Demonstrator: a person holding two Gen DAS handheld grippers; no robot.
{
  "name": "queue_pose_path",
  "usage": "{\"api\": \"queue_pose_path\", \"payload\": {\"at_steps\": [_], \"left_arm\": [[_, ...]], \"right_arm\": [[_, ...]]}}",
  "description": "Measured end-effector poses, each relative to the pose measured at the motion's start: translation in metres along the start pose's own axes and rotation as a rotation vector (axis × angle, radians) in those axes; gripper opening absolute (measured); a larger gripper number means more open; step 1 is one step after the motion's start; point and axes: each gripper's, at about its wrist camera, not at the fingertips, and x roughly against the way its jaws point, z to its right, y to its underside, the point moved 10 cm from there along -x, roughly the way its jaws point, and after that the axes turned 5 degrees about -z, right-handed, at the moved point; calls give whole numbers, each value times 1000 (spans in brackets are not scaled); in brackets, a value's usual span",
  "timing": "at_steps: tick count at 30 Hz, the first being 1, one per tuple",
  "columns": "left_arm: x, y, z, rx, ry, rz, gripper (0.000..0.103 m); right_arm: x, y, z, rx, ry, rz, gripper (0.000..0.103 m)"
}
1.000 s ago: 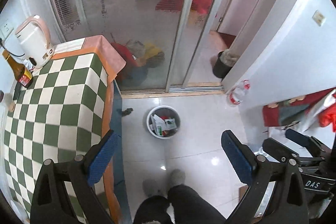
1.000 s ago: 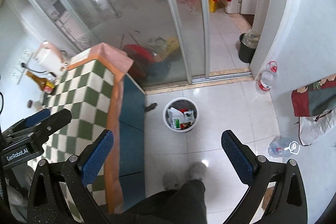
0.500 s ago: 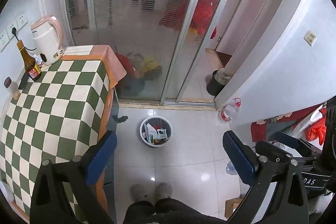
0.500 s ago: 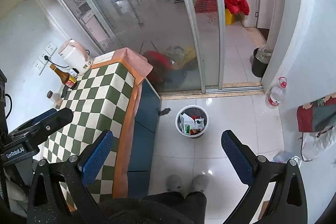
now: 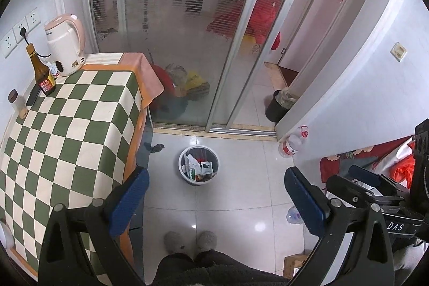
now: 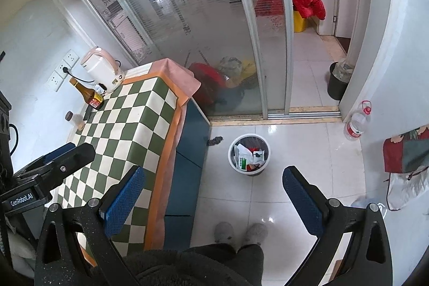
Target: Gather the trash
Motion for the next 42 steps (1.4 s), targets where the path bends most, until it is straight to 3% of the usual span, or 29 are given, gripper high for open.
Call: {"api": "queue_pose_path", "payload": {"at_steps": [42], "left_arm": [[-1, 8, 9, 21, -18, -31, 103]], "right_arm": [[-10, 6, 6, 23, -33, -66, 103]]}}
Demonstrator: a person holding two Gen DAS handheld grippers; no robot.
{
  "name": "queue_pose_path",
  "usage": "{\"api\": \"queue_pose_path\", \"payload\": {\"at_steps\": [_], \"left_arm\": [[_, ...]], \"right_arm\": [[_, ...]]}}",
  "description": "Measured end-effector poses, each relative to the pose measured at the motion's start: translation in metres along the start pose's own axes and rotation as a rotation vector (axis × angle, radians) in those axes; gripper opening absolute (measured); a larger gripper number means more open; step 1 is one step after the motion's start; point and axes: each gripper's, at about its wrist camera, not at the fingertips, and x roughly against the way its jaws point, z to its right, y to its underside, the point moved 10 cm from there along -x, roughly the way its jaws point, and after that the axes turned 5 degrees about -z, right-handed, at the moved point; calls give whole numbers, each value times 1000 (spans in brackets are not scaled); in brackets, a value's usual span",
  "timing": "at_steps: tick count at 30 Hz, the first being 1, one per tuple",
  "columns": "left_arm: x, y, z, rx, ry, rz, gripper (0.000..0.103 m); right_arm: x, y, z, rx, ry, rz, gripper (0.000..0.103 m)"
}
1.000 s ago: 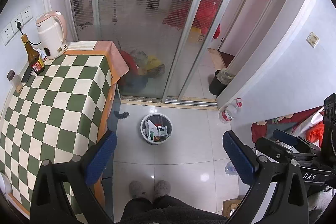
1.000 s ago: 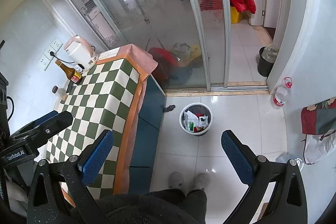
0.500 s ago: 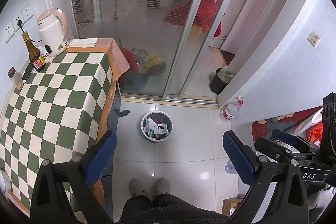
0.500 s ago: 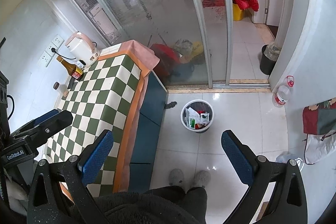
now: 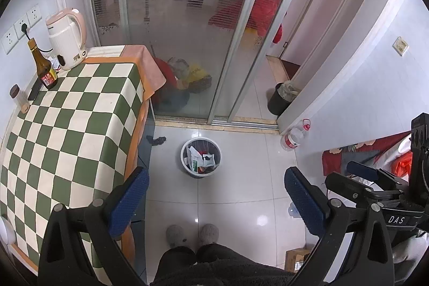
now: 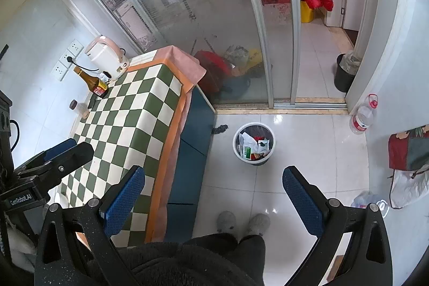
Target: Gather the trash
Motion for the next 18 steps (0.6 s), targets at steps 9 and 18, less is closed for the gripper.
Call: {"api": "queue_pose_path", "payload": {"at_steps": [9, 18], "left_arm": [[-1, 6, 1, 2, 5, -10, 103], [0, 7, -1, 7, 4, -12, 103]], "right_arm": [[-1, 2, 1, -1, -3, -2, 103], [-1, 2, 1, 0, -2, -2, 103]]}}
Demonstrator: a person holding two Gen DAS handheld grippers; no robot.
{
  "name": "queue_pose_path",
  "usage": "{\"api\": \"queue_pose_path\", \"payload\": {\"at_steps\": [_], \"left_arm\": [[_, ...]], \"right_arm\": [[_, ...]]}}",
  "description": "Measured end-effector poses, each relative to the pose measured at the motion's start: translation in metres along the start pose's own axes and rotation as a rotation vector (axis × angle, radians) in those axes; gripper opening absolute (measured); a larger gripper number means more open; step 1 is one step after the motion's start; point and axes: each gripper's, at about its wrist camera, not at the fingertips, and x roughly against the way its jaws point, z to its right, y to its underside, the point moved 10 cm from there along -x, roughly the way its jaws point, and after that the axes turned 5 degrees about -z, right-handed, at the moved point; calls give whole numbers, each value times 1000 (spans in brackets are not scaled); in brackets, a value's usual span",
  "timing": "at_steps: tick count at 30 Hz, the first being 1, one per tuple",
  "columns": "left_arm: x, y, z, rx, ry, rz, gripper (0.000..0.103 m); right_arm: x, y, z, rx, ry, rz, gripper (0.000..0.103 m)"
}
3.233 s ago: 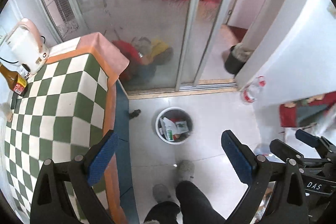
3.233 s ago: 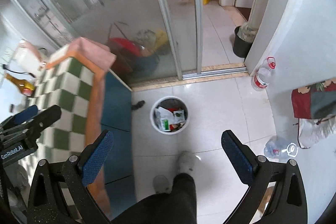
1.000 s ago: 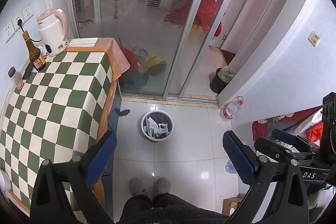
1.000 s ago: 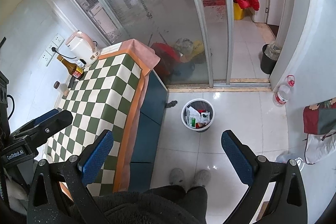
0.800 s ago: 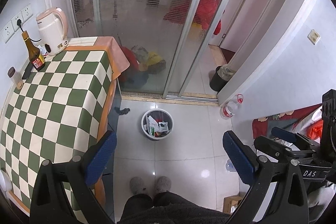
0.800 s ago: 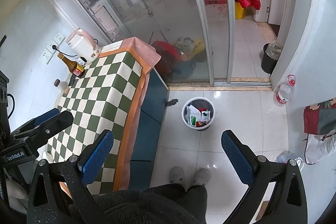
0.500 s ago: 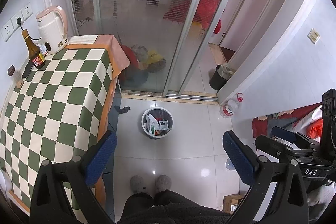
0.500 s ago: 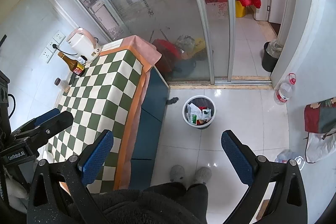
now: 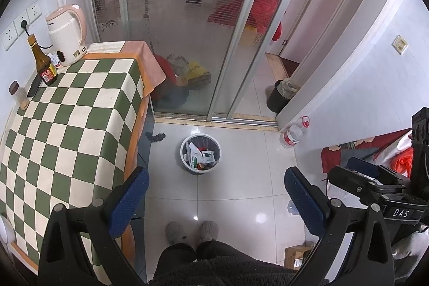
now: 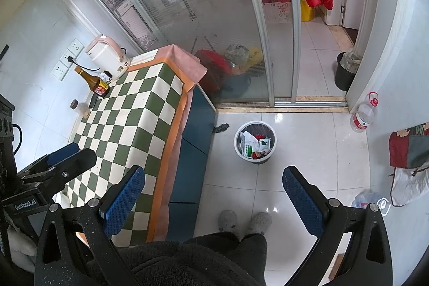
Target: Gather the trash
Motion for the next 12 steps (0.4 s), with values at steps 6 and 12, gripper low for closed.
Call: {"api": "queue_pose_path", "payload": {"at_steps": [6, 12], "left_arm": [[1, 1, -1, 3, 1, 0, 103], [3, 1, -2, 3, 3, 12, 103]], "right_arm": [[0, 0, 0, -1, 0, 0, 103], [0, 1, -3, -5, 0, 2, 103]]}}
